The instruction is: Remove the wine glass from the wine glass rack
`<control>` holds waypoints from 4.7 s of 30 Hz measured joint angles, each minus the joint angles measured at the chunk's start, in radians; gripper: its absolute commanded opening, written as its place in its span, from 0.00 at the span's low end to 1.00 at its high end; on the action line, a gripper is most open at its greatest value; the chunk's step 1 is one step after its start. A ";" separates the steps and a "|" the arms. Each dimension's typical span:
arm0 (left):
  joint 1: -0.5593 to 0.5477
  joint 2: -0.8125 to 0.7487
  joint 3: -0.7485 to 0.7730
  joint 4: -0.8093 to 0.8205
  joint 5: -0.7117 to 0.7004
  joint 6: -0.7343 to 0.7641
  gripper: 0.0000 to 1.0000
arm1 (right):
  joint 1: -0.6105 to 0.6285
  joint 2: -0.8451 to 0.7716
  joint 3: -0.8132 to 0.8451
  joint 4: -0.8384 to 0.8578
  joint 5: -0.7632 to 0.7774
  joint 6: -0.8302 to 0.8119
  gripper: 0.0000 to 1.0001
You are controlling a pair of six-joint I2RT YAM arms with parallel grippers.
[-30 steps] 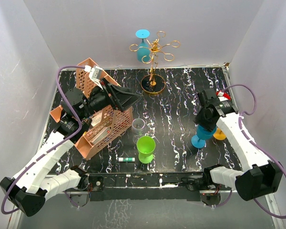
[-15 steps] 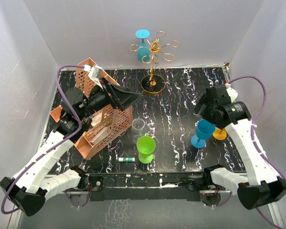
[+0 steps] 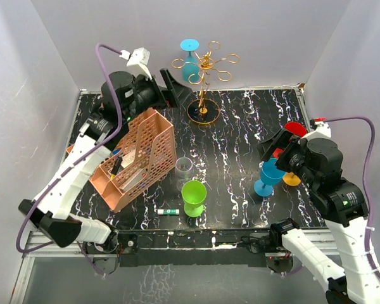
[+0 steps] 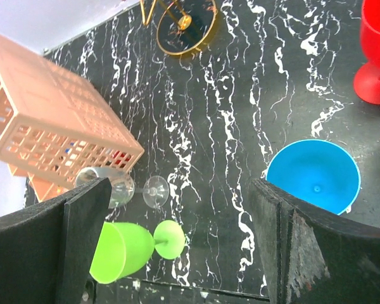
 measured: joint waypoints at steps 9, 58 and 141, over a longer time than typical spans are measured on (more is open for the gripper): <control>0.075 0.247 0.172 -0.093 -0.085 0.048 0.97 | 0.028 -0.012 -0.024 0.020 -0.024 -0.031 0.98; 0.210 0.902 0.741 0.101 0.004 0.018 0.48 | 0.028 0.006 -0.035 0.080 0.080 -0.025 0.98; 0.241 0.706 0.532 -0.064 0.039 -0.104 0.52 | 0.028 -0.009 -0.121 0.095 0.026 0.044 0.98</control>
